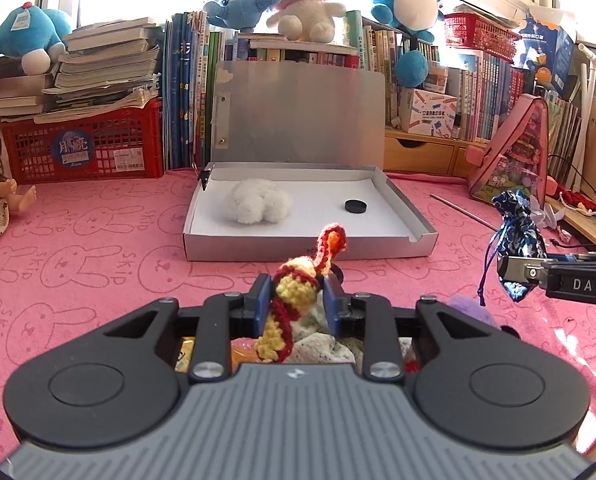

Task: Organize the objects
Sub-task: 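Carry the snake in the left tool and the pouch in the right tool into the white box, then open the left tool to release the snake while the right tool releases the pouch, then move the left tool to the yellow bread bag while the right tool approaches the red crochet piece, then close the left tool on the yellow bread bag while the right tool grasps the red crochet piece, then carry the bread bag in the left tool and the crochet piece in the right tool into the box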

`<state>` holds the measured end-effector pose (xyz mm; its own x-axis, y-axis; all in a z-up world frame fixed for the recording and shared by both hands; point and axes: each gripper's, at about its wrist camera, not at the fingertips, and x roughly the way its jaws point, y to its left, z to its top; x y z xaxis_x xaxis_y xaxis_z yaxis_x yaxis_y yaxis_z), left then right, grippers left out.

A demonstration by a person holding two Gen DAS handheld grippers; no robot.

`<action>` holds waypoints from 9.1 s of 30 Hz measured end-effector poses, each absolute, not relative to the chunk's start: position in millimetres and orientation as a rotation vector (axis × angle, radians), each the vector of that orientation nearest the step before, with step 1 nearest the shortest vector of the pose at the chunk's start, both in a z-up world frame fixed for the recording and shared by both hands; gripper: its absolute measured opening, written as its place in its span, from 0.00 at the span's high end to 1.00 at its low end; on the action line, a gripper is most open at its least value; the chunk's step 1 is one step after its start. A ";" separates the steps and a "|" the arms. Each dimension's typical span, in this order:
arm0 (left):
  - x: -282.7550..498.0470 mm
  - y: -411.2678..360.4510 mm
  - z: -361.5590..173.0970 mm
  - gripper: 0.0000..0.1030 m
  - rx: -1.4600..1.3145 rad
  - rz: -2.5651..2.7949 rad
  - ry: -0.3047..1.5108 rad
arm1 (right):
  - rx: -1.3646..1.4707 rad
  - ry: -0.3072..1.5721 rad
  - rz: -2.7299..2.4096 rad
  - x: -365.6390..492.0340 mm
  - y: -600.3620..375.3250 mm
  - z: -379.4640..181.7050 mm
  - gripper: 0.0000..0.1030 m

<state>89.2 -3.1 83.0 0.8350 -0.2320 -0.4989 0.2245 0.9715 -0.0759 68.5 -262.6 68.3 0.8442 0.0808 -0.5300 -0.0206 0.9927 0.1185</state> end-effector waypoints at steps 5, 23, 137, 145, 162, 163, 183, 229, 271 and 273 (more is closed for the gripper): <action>118.1 1.4 89.4 0.68 -0.032 -0.233 0.548 | 0.131 0.592 0.074 90.2 -265.0 72.7 0.55; 218.8 3.3 100.8 0.68 -0.072 -0.203 0.586 | 0.171 0.665 0.115 175.8 -262.9 92.8 0.55; 88.7 -0.7 67.2 0.18 0.038 -0.255 0.504 | -0.025 0.494 0.283 79.1 -240.7 54.9 0.10; 50.3 10.1 47.6 0.17 0.069 -0.179 0.469 | -0.055 0.472 0.304 45.5 -222.4 37.2 0.09; 59.7 56.2 31.8 0.12 0.108 -0.115 0.445 | -0.069 0.405 0.261 6.9 -196.3 17.0 0.25; 65.1 59.0 30.8 0.12 0.100 -0.131 0.465 | -0.069 0.400 0.264 5.5 -195.5 17.1 0.28; 85.9 52.8 10.9 0.14 0.162 -0.162 0.527 | -0.106 0.456 0.278 9.2 -183.7 5.8 0.41; 85.7 50.8 14.1 0.51 0.087 -0.117 0.530 | -0.086 0.475 0.239 11.5 -174.7 4.5 0.57; 138.3 28.5 79.7 0.52 0.022 -0.172 0.473 | -0.001 0.404 0.119 73.0 -223.9 71.7 0.58; 145.7 26.2 79.8 0.52 0.018 -0.175 0.480 | 0.010 0.416 0.118 82.7 -228.1 72.2 0.58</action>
<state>145.7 26.2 79.8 0.8720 -0.1636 -0.4613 0.1720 0.9848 -0.0241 82.7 -228.1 72.2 0.9078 0.1169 -0.4027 -0.1128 0.9930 0.0340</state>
